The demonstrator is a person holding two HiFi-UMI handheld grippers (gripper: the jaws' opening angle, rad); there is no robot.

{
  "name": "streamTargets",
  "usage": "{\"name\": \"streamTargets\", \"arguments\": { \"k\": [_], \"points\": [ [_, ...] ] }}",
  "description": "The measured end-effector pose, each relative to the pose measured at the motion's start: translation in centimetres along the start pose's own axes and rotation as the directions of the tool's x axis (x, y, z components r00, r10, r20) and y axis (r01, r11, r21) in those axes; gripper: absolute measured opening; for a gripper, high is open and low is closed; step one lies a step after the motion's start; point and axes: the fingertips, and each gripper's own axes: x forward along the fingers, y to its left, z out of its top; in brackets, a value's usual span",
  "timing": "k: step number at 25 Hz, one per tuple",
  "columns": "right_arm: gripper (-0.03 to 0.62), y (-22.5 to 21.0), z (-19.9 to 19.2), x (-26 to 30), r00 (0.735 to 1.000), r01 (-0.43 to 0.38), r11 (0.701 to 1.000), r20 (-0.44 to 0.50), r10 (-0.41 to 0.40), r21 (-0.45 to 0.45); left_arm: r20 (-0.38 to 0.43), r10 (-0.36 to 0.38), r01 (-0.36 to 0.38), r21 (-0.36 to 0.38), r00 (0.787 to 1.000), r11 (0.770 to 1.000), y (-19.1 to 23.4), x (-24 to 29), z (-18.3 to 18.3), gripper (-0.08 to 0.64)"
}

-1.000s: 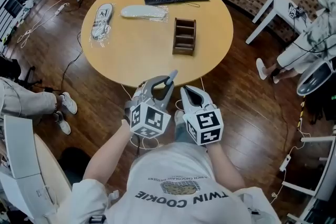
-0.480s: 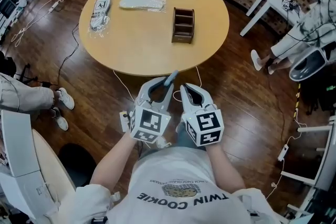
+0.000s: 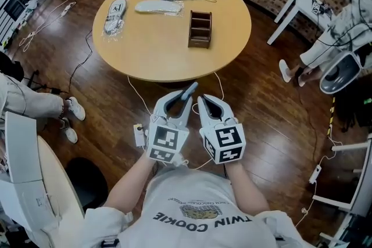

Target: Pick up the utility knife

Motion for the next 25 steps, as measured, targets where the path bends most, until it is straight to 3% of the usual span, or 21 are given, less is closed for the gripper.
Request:
{"name": "streamTargets", "arguments": {
  "k": [13,25],
  "points": [
    [0.002,-1.9,-2.1,-9.9,0.999,-0.034,0.999,0.020,0.034,0.019,0.005,0.072,-0.072,-0.079,0.997,0.994,-9.7,-2.7,1.5,0.074],
    [0.002,-1.8,-2.8,-15.4,0.997,-0.057,0.998,0.048,0.057,0.009,0.017,0.115,-0.113,-0.096,0.993,0.989,-14.4,-5.4,2.4,0.074]
  ]
}}
